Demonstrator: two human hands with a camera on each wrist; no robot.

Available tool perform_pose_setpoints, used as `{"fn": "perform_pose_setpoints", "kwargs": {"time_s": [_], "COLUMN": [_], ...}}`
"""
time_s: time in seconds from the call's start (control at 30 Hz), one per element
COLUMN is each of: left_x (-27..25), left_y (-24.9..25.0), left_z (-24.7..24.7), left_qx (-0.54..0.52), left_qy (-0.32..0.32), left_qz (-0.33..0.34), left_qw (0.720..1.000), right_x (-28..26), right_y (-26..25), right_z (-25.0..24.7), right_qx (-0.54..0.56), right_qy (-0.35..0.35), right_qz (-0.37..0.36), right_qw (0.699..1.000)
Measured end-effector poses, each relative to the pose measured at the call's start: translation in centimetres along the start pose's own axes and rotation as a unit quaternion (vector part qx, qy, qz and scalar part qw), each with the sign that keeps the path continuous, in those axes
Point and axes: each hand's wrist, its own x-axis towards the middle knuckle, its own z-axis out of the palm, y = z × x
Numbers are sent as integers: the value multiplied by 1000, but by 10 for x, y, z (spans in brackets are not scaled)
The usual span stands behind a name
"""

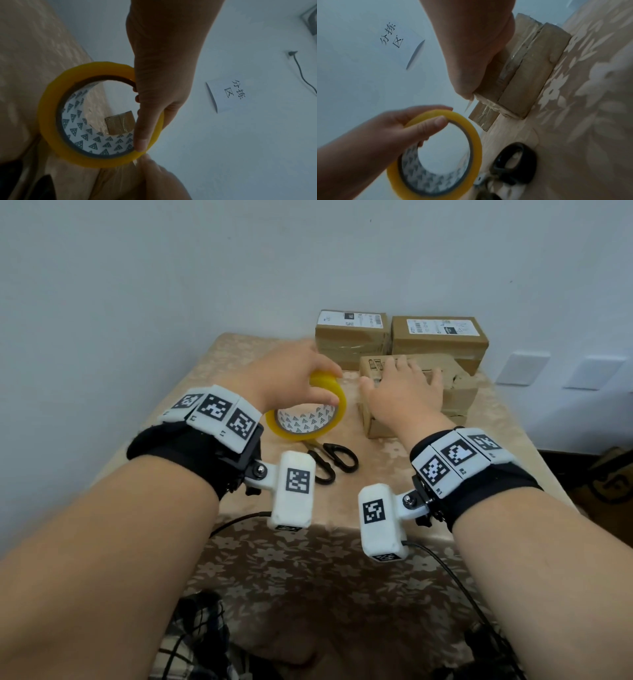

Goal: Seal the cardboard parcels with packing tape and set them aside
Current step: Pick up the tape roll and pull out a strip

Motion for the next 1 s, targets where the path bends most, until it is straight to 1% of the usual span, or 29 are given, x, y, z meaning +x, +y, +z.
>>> {"fn": "perform_pose_setpoints", "kwargs": {"time_s": [0.03, 0.13, 0.2, 0.37, 0.57, 0.73, 0.8, 0.87, 0.93, 1.0], "left_x": [2, 6, 5, -3, -16, -18, -19, -20, -21, -21], "left_y": [3, 8, 5, -3, -11, -17, -19, -18, -16, -12], "left_z": [2, 10, 15, 19, 16, 7, 9, 13, 16, 17], "left_qx": [17, 104, 132, 80, -40, -75, -72, -71, -68, -63], "left_qy": [-2, 6, 5, 7, 11, 15, 7, 0, 3, 12], "left_qz": [9, 65, 74, 43, 2, -15, -22, -29, -36, -39], "left_qw": [1000, 992, 988, 996, 999, 997, 997, 997, 997, 997], "right_x": [-1, -4, -4, -1, -6, -4, -1, 3, 0, -9], "right_y": [-3, -13, -15, -5, -10, -8, -5, 0, 3, 5], "right_z": [1, 6, 8, 6, 11, 10, 9, 5, -5, -20], "right_qx": [-11, -46, -58, -53, -41, -16, 5, 53, 138, 216], "right_qy": [3, 2, 3, 15, 34, 32, 29, 17, 9, 39], "right_qz": [-1, -13, -19, -37, -39, -38, -46, -62, -79, -88], "right_qw": [1000, 999, 998, 998, 998, 999, 999, 997, 987, 972]}}
